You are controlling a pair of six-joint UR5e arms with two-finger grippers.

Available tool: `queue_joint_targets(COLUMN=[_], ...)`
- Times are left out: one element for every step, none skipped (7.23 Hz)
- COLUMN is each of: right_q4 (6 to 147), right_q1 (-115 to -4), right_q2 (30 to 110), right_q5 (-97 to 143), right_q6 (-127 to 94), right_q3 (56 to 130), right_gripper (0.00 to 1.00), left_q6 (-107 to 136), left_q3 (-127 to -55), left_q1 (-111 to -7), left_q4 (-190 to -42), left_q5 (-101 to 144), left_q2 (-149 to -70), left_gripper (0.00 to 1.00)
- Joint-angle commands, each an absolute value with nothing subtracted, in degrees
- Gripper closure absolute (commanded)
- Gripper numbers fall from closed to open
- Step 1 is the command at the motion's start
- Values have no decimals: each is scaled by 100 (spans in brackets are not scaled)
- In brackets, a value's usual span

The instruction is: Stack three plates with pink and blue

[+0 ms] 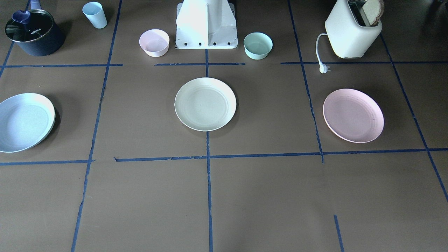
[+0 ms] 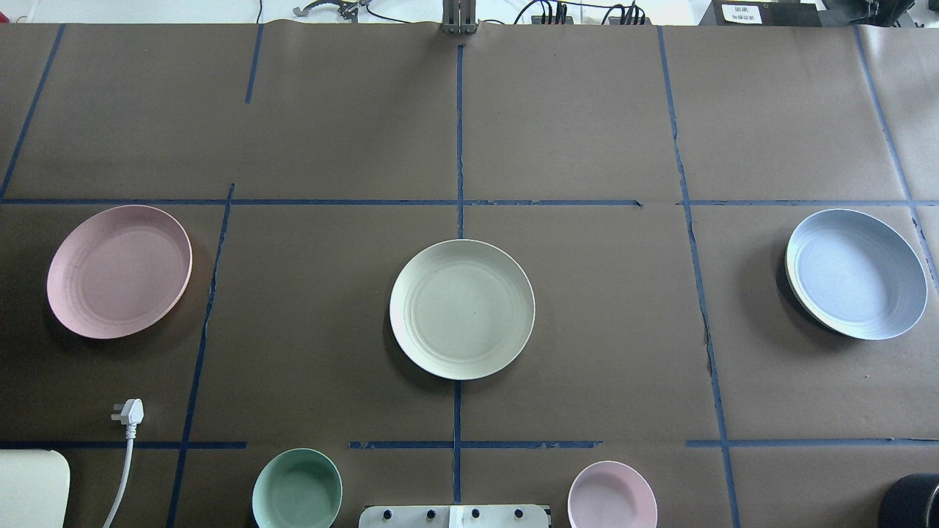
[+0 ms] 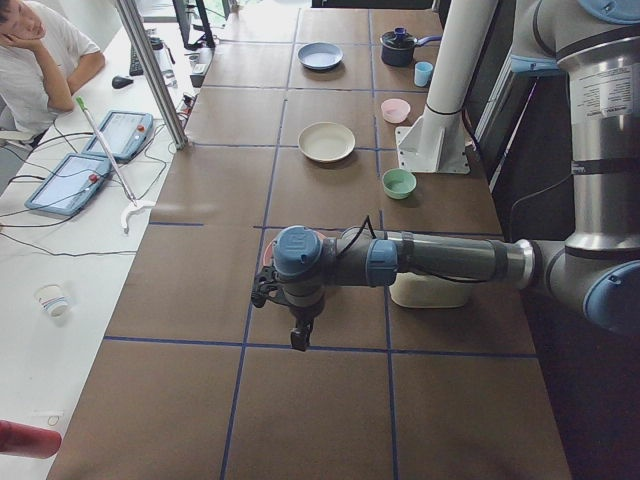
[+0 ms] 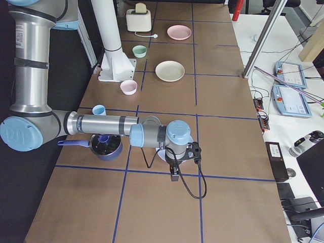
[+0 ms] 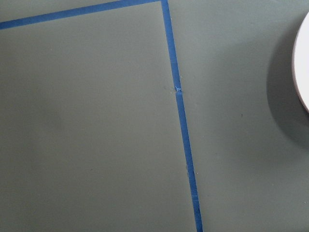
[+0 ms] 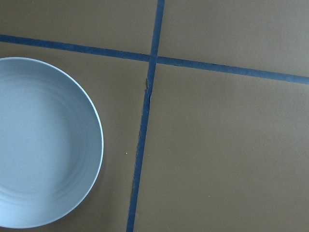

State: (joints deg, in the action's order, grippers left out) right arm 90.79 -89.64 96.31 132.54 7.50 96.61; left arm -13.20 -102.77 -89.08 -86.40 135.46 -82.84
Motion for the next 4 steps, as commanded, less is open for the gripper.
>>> queue_joint_targets(right_q4=[9070, 9079, 9070, 9070], right_q1=[-8921, -8921, -8877, -8851], right_q2=[9624, 9624, 9624, 9624], right_q5=[13263, 13254, 13254, 13263], right_q6=[704, 703, 703, 651], right_q3=[9677, 9685, 9686, 9686], right_gripper=[0, 0, 0, 0], left_q6=[-1249, -334, 658, 1825], left_q3=[-10301, -10188, -9986, -9558], left_q1=[-8843, -8502, -8168, -7704], left_q4=[-9033, -9270, -10108, -11317], left_q5=[13614, 13927, 13939, 13870], left_q2=[-8332, -8349, -8332, -8315], left_gripper=[0, 0, 0, 0])
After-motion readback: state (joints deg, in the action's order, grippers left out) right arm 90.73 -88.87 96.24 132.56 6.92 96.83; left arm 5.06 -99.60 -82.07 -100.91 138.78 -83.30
